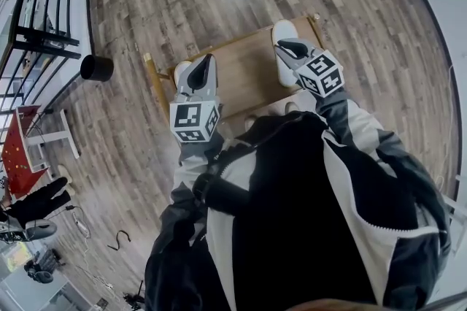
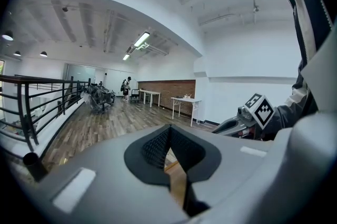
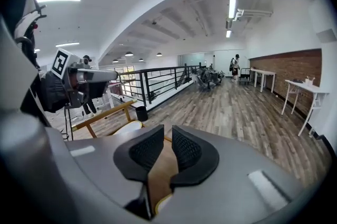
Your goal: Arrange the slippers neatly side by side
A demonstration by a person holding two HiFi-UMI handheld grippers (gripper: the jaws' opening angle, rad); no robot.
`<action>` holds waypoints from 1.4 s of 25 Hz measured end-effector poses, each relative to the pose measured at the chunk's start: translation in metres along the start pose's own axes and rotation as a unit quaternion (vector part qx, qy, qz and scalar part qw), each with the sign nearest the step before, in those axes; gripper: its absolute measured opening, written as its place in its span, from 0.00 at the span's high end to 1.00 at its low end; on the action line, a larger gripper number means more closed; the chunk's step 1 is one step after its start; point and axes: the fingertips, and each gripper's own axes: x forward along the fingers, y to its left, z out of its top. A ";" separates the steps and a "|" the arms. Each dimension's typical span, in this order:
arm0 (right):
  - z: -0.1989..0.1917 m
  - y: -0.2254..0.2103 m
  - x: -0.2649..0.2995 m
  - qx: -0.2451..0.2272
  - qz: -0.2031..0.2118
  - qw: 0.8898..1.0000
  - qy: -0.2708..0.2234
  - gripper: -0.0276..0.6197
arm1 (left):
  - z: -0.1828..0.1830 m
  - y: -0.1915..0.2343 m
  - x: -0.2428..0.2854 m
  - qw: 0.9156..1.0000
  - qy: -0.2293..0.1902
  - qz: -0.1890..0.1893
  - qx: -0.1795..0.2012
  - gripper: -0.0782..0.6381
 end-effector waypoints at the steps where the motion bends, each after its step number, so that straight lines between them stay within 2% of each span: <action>1: -0.011 -0.008 0.001 0.010 -0.009 1.000 0.013 0.87 | 0.000 -0.002 0.000 1.000 0.000 -0.002 -0.001 0.87; 6: -0.081 -0.049 0.015 0.060 -0.049 0.991 0.108 0.81 | -0.004 -0.013 0.007 1.000 0.007 -0.017 -0.002 0.87; 10: -0.116 -0.072 0.031 0.110 -0.078 0.978 0.160 0.76 | -0.009 -0.009 0.007 1.000 0.015 -0.015 -0.003 0.87; 17: -0.167 -0.122 0.040 0.149 -0.137 0.951 0.233 0.64 | -0.017 0.000 0.001 1.000 0.026 0.005 -0.011 0.87; 19: -0.179 -0.129 0.041 0.167 -0.135 0.945 0.246 0.63 | -0.020 0.001 -0.001 0.999 0.030 0.009 -0.014 0.87; 24: -0.193 -0.130 0.051 0.188 -0.117 0.938 0.266 0.63 | -0.025 0.006 -0.007 0.999 0.039 0.023 -0.020 0.87; 29: -0.193 -0.131 0.060 0.193 -0.104 0.937 0.270 0.63 | -0.028 0.009 -0.011 0.998 0.040 0.034 -0.023 0.87; 32: -0.192 -0.131 0.063 0.192 -0.100 0.937 0.274 0.66 | -0.030 0.011 -0.013 0.998 0.040 0.042 -0.028 0.87; 33: -0.192 -0.129 0.063 0.192 -0.097 0.937 0.276 0.72 | -0.031 0.012 -0.014 0.998 0.041 0.044 -0.030 0.87; 34: -0.192 -0.127 0.064 0.192 -0.092 0.937 0.278 0.85 | -0.031 0.013 -0.015 0.998 0.042 0.046 -0.031 0.87; 35: -0.191 -0.125 0.065 0.191 -0.088 0.937 0.278 0.90 | -0.031 0.013 -0.015 0.998 0.042 0.047 -0.032 0.87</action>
